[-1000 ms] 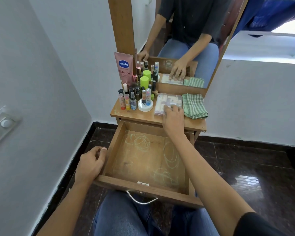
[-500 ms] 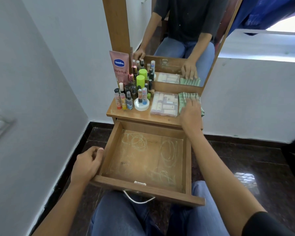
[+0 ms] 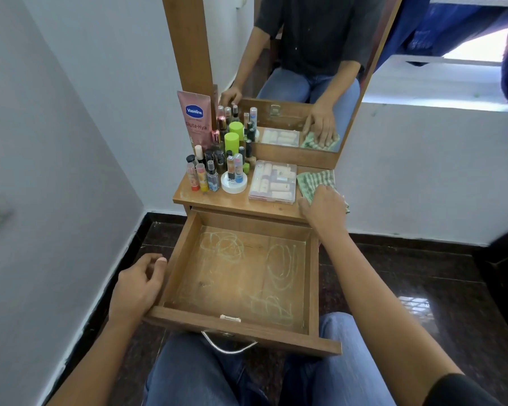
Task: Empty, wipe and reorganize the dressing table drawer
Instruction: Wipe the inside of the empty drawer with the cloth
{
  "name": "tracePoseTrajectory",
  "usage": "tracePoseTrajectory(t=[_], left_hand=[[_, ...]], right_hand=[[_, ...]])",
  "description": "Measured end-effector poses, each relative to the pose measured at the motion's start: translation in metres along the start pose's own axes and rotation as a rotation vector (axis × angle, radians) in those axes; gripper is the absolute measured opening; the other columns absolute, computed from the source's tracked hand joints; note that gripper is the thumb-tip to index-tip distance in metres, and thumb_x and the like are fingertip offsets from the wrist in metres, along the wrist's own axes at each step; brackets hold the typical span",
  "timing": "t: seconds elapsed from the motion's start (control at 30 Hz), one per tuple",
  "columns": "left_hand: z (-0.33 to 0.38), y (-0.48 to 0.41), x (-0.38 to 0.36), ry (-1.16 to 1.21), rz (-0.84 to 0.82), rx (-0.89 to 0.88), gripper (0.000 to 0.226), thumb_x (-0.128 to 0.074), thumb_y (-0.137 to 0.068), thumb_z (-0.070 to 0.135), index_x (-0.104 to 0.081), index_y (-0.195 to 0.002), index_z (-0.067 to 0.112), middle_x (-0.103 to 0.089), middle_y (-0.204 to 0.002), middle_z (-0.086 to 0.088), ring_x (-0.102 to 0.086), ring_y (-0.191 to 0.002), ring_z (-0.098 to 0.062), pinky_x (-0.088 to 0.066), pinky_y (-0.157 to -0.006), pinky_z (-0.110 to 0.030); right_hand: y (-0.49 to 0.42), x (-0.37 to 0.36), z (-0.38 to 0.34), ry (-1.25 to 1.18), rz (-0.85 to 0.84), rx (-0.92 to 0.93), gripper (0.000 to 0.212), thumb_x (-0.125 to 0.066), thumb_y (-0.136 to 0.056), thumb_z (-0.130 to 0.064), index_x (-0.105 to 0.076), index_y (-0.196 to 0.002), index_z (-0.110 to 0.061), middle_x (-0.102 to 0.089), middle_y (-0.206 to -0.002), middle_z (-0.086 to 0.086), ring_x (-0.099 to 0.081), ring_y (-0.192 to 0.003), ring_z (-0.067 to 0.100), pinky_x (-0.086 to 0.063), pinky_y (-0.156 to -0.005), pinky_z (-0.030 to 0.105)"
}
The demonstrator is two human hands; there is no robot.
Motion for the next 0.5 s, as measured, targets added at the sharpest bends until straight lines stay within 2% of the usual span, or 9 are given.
tracePoseTrajectory(t=[0.03,0.1,0.2,0.33,0.5], left_hand=[[0.002,0.001,0.000,-0.007,-0.006,-0.009,0.041,-0.046,-0.098,0.047,-0.064,-0.119,0.018,-0.067,-0.083,0.003,-0.060,-0.073,-0.014,-0.045,-0.064,-0.032],[0.007,0.003,0.001,-0.064,-0.019,-0.053,0.062,-0.035,-0.091,0.061,-0.058,-0.129,0.017,-0.069,-0.105,-0.003,-0.063,-0.093,-0.021,-0.050,-0.076,-0.039],[0.020,0.006,0.002,-0.201,-0.025,-0.117,0.073,-0.029,-0.089,0.061,-0.049,-0.140,0.012,-0.061,-0.130,-0.013,-0.053,-0.121,-0.031,-0.048,-0.092,-0.048],[0.041,0.006,0.004,-0.237,-0.005,-0.129,0.078,-0.028,-0.088,0.059,-0.044,-0.144,0.007,-0.056,-0.138,-0.015,-0.047,-0.128,-0.036,-0.043,-0.100,-0.052],[0.050,0.007,-0.013,-0.125,-0.076,-0.122,0.071,-0.038,-0.094,0.052,-0.038,-0.147,0.005,-0.048,-0.145,-0.014,-0.037,-0.137,-0.033,-0.036,-0.109,-0.050]], right_hand=[[0.000,0.001,0.000,0.016,-0.014,-0.013,0.034,-0.058,-0.089,-0.029,-0.056,-0.107,0.000,-0.059,-0.110,0.016,-0.056,-0.103,0.032,-0.045,-0.095,0.046],[0.000,0.002,0.000,0.039,-0.053,-0.045,0.033,-0.061,-0.088,-0.023,-0.054,-0.111,-0.001,-0.057,-0.114,0.015,-0.057,-0.104,0.032,-0.046,-0.092,0.042],[0.002,0.002,0.003,0.053,-0.085,-0.076,0.026,-0.060,-0.086,-0.008,-0.052,-0.110,-0.001,-0.059,-0.113,0.017,-0.059,-0.102,0.033,-0.047,-0.084,0.039],[0.008,0.004,0.003,0.139,-0.070,-0.012,0.022,-0.055,-0.086,0.003,-0.054,-0.108,-0.002,-0.061,-0.108,0.018,-0.059,-0.098,0.034,-0.047,-0.077,0.038],[0.012,0.009,-0.001,0.246,-0.111,0.071,0.028,-0.044,-0.089,0.008,-0.054,-0.112,-0.003,-0.061,-0.107,0.018,-0.059,-0.098,0.034,-0.038,-0.068,0.034]])
Point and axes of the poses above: each hand's wrist, its own y-axis away from the middle knuckle, its own x-axis out of the back of the hand, z = x × y, the point moved 10 cm from there along -y, towards the middle knuckle
